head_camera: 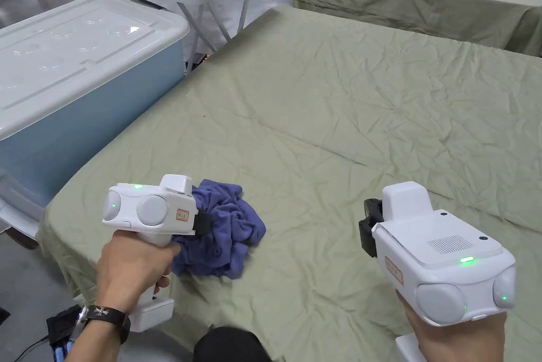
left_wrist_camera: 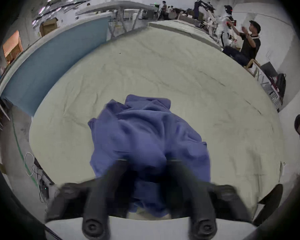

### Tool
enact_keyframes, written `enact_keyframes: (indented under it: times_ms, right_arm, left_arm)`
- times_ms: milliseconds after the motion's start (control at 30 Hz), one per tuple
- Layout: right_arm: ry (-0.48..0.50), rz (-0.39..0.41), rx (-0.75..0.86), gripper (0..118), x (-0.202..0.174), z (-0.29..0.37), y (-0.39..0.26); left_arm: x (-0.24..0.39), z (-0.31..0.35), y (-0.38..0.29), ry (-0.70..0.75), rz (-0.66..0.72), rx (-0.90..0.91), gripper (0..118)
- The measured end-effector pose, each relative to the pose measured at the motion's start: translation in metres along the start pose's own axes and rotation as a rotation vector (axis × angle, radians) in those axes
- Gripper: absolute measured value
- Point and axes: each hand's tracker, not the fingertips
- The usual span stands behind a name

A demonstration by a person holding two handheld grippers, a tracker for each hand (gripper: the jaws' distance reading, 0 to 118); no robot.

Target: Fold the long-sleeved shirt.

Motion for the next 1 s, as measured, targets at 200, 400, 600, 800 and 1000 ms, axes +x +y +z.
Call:
enact_keyframes:
  times_ms: [200,400,600,800,1000]
  right_arm:
    - [-0.009,-0.010,0.016,1,0.007,0.014,-0.001]
    - [-0.036,-0.040,0.058,1,0.024,0.041,-0.001]
    - [-0.099,-0.090,0.123,1,0.056,0.083,-0.004]
    - [-0.190,-0.132,0.179,1,0.091,0.130,-0.012]
    - [-0.288,-0.196,0.225,1,0.127,0.176,-0.024]
  left_arm:
    - [0.007,0.017,-0.007,-0.003,0.018,0.041,17]
    - [0.031,0.070,-0.002,-0.032,0.008,0.225,14]
    - [0.076,0.131,0.021,-0.069,-0.076,0.382,14]
    - [0.130,0.207,0.053,-0.149,-0.173,0.576,14]
    - [0.195,0.282,0.087,-0.245,-0.265,0.725,14]
